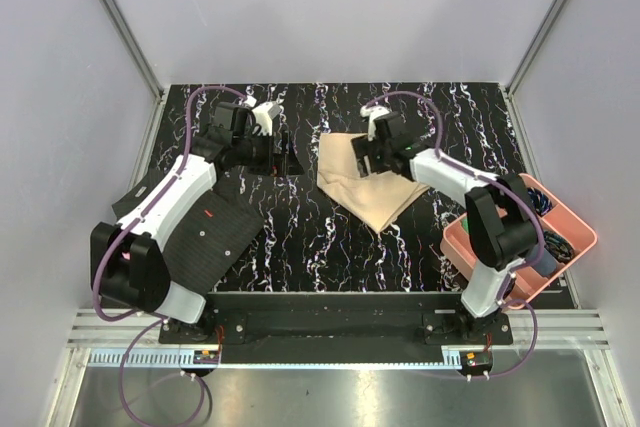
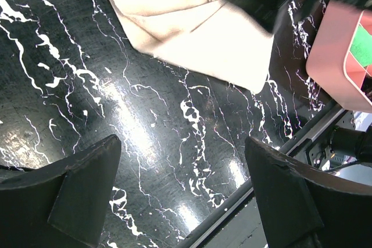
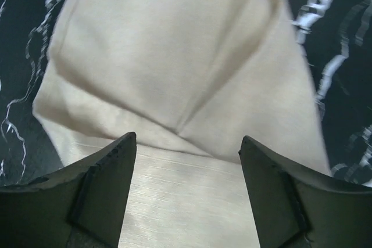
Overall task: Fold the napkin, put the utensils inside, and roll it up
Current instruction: Fold the napkin
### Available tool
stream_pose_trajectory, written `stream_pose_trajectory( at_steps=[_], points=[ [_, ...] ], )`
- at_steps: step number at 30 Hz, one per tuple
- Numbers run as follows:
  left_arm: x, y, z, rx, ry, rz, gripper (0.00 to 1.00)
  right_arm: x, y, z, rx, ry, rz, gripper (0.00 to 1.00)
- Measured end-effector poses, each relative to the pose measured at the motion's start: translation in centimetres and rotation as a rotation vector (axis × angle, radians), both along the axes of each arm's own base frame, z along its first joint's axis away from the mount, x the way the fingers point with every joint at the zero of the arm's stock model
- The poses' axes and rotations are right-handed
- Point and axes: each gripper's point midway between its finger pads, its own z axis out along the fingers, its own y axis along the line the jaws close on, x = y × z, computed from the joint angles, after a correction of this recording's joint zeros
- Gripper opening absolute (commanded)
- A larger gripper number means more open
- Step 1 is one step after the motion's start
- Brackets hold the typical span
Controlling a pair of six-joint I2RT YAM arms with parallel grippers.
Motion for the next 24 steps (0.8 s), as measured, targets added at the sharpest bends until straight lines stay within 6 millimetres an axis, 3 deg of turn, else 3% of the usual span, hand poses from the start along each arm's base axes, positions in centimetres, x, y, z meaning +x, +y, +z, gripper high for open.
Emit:
stream_pose_trajectory(
  at_steps=[4,6,10,24],
  points=[
    [0.1,0.0,-0.3,0.0,0.013,0.004,0.9,1.5,-4.0,1.0,0.04,0.004,-0.154,0.82],
    [0.1,-0.1,-0.4,0.0,0.016,0.005,0.9,1.9,-6.4,0.7,0.044,0.026,-0.238,0.83],
    [0.1,-0.1,-0.4,-0.001,0.016,0.006,0.9,1.7,-9.2,-0.1,0.036,0.066,-0.342,0.82],
    [0.0,-0.1,-0.5,-0.001,0.024,0.008,0.91,0.3,-11.5,-2.3,-0.02,0.142,-0.441,0.71]
  ],
)
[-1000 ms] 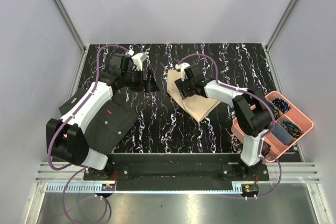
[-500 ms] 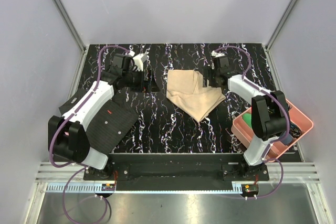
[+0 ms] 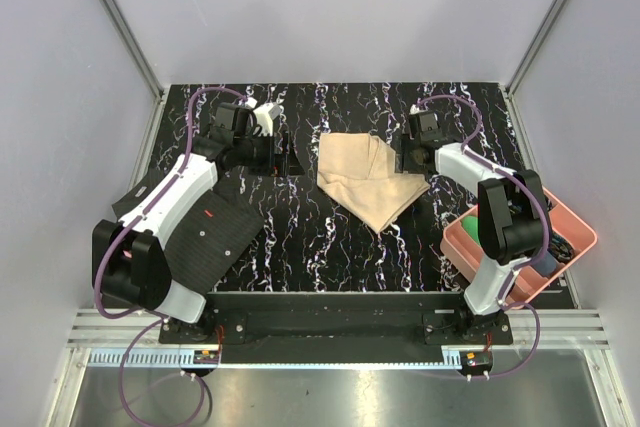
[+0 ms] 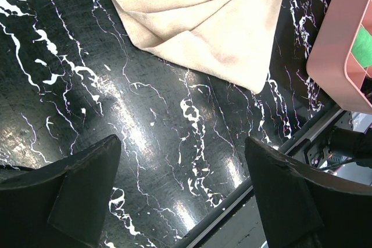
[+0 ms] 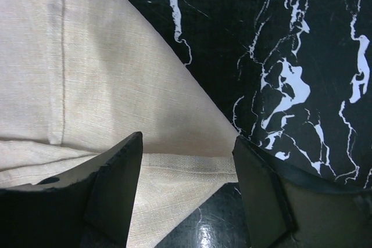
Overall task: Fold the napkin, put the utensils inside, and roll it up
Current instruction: Fold the napkin
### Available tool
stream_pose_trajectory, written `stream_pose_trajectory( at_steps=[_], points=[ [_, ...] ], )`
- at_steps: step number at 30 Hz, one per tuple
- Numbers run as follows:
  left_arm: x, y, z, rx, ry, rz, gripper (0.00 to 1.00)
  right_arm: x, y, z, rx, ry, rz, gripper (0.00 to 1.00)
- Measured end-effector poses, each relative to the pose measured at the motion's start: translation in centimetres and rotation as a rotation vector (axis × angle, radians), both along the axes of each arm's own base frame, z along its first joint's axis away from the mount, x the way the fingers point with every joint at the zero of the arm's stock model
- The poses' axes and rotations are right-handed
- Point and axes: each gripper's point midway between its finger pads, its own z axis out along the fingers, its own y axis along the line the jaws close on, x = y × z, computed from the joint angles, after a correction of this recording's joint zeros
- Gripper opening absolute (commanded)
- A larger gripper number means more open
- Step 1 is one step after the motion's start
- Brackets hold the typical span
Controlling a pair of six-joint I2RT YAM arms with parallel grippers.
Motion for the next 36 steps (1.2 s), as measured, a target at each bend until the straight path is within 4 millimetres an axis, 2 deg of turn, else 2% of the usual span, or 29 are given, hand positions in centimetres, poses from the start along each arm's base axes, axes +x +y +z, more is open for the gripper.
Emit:
stream_pose_trajectory(
  at_steps=[3,10,14,23,28,35,36],
  points=[
    [0.0,0.0,0.0,-0.002,0.001,-0.002,0.91,-0.2,-0.6,-0.2,-0.026,0.007,-0.018,0.7],
    [-0.1,-0.1,0.0,-0.004,0.001,-0.004,0.91,-1.0,-2.2,-0.9,-0.078,0.033,-0.057,0.55],
    [-0.1,-0.1,0.0,-0.004,0.001,-0.004,0.91,-1.0,-2.6,-0.9,-0.093,0.036,-0.064,0.41],
    [-0.1,-0.1,0.0,-0.004,0.002,-0.004,0.91,-1.2,-3.5,-0.9,-0.12,0.042,-0.082,0.2],
    [-0.1,-0.1,0.0,-0.004,0.002,-0.004,0.91,-1.2,-3.8,-1.2,-0.135,0.049,-0.086,0.0],
    [-0.1,-0.1,0.0,-0.004,0.002,-0.004,0.91,-1.3,-4.4,-1.8,-0.168,0.062,-0.102,0.0],
    [-0.1,-0.1,0.0,-0.004,0.002,-0.004,0.91,-1.3,-4.6,-1.8,-0.175,0.062,-0.107,0.03]
  ],
)
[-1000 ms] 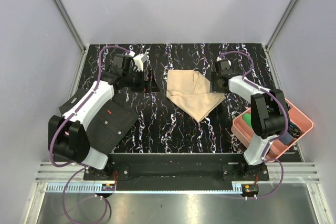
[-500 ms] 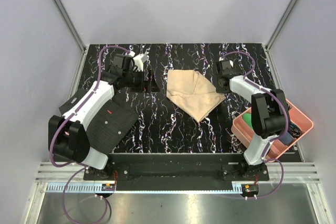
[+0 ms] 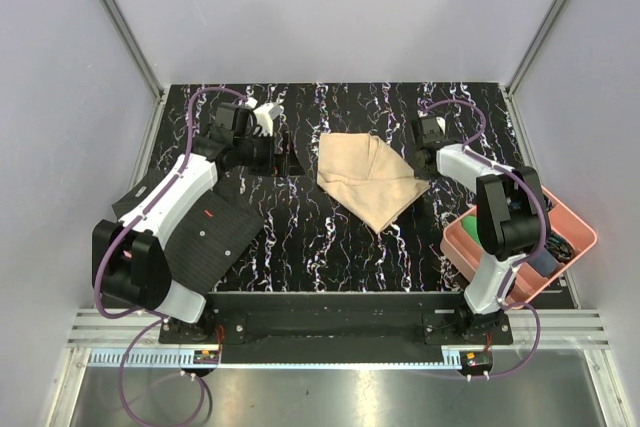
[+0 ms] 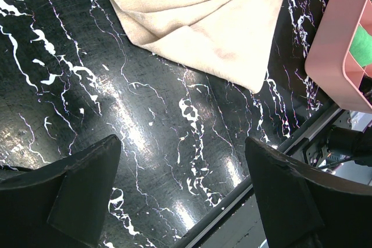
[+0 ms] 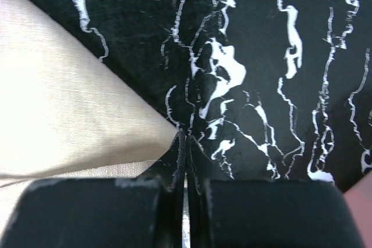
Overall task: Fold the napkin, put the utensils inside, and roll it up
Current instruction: Fold the napkin
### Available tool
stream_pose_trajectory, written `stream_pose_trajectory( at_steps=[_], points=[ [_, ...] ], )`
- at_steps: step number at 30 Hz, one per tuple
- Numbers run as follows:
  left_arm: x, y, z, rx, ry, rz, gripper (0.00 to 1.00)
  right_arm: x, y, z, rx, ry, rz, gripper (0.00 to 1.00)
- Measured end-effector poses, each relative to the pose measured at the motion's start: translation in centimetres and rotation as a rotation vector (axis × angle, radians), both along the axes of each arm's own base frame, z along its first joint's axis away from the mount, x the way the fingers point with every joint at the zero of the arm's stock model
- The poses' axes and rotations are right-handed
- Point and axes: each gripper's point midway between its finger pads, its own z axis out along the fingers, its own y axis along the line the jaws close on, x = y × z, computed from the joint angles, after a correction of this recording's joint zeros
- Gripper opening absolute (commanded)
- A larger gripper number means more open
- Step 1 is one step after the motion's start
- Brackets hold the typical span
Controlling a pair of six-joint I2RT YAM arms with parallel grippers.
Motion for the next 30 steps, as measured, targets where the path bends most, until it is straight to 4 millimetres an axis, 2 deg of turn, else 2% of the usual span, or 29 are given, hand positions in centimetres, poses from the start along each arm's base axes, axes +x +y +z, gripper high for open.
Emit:
stream_pose_trajectory(
  at_steps=[3,6,13,20,24,30],
  points=[
    [0.0,0.0,0.0,0.0,0.0,0.0,0.91,-0.1,-0.5,0.0,-0.009,0.002,-0.015,0.19],
    [0.0,0.0,0.0,0.0,0.0,0.0,0.91,-0.3,-0.6,0.3,0.023,0.0,-0.023,0.29],
    [0.0,0.0,0.0,-0.001,0.001,0.0,0.91,-0.9,-1.2,2.8,0.159,-0.052,-0.063,0.41],
    [0.0,0.0,0.0,-0.001,0.001,0.001,0.91,-2.4,0.6,1.6,0.271,-0.001,-0.047,0.57],
    [0.0,0.0,0.0,-0.002,0.002,0.001,0.91,-3.1,1.9,2.0,0.348,0.006,-0.034,0.6],
    [0.0,0.0,0.0,-0.003,0.002,0.0,0.91,-3.4,2.4,2.6,0.381,-0.003,-0.029,0.57]
  ],
)
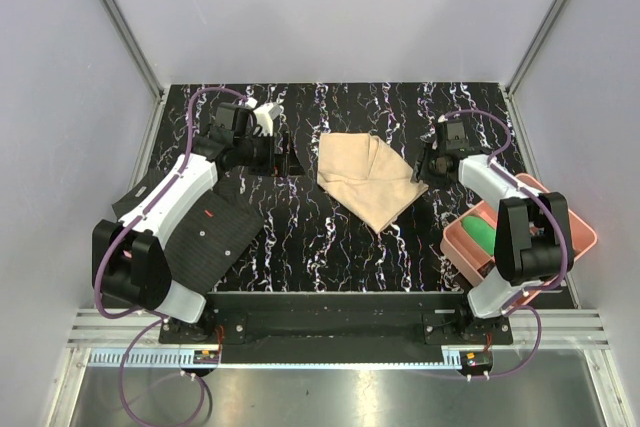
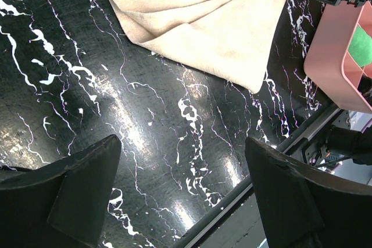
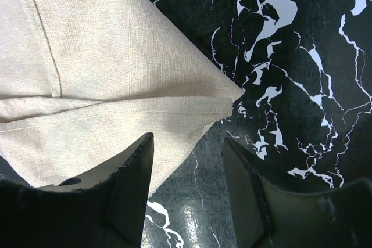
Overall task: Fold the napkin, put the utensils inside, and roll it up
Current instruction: Fold the napkin
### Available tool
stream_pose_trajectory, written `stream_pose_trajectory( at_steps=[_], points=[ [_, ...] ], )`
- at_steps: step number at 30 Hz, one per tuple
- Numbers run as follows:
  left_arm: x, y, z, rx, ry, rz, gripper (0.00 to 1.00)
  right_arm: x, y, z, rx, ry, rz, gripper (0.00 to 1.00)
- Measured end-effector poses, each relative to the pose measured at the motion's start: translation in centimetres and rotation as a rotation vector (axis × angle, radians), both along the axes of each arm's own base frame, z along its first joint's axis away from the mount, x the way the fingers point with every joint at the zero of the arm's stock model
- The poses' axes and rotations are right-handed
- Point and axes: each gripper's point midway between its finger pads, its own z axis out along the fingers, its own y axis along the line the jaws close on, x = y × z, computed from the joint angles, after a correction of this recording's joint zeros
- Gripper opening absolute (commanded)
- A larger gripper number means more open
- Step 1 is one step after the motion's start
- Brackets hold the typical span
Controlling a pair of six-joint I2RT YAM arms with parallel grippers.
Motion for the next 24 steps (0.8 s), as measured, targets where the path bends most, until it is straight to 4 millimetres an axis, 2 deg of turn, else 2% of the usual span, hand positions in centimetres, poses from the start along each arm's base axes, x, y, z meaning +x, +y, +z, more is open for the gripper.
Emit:
stream_pose_trajectory(
  at_steps=[6,7,13,24],
  points=[
    [0.0,0.0,-0.1,-0.002,0.001,-0.002,0.91,0.0,0.1,-1.0,-0.002,0.017,0.002,0.48],
    [-0.1,0.0,-0.2,-0.002,0.003,-0.003,0.91,0.1,0.1,-1.2,-0.003,0.022,0.003,0.43],
    [-0.2,0.0,-0.5,-0.001,0.01,-0.003,0.91,0.2,-0.1,-2.4,-0.018,0.042,0.003,0.28],
    [-0.2,0.0,-0.4,-0.001,0.009,-0.003,0.91,0.5,-1.1,-2.6,-0.044,0.04,-0.022,0.27]
  ],
)
